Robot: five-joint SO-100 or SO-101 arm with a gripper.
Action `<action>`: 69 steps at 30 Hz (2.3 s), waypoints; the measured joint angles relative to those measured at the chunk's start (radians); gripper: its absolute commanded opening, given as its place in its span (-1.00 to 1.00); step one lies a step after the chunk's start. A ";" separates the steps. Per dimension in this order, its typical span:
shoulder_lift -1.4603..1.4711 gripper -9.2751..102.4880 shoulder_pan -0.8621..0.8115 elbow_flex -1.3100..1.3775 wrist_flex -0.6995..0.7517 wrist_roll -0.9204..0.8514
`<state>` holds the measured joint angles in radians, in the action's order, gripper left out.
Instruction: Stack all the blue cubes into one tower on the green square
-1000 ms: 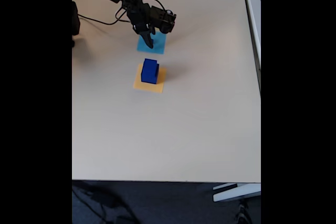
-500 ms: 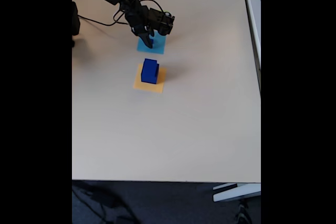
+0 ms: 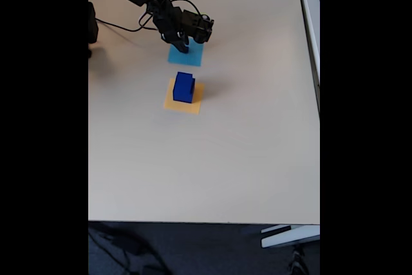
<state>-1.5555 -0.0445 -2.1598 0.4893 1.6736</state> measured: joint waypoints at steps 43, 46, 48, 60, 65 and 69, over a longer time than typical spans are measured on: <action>-0.043 -0.84 -0.031 0.118 0.146 -0.051; -0.048 -0.84 -0.038 0.213 0.245 -0.054; -0.048 -0.84 -0.032 0.281 0.311 -0.037; -0.006 -0.84 0.153 0.443 0.471 0.305; 0.051 -0.84 0.212 0.449 0.466 0.394; 0.072 -0.84 0.235 0.449 0.451 0.413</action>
<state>-1.4834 0.1902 -1.7104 0.9403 2.0862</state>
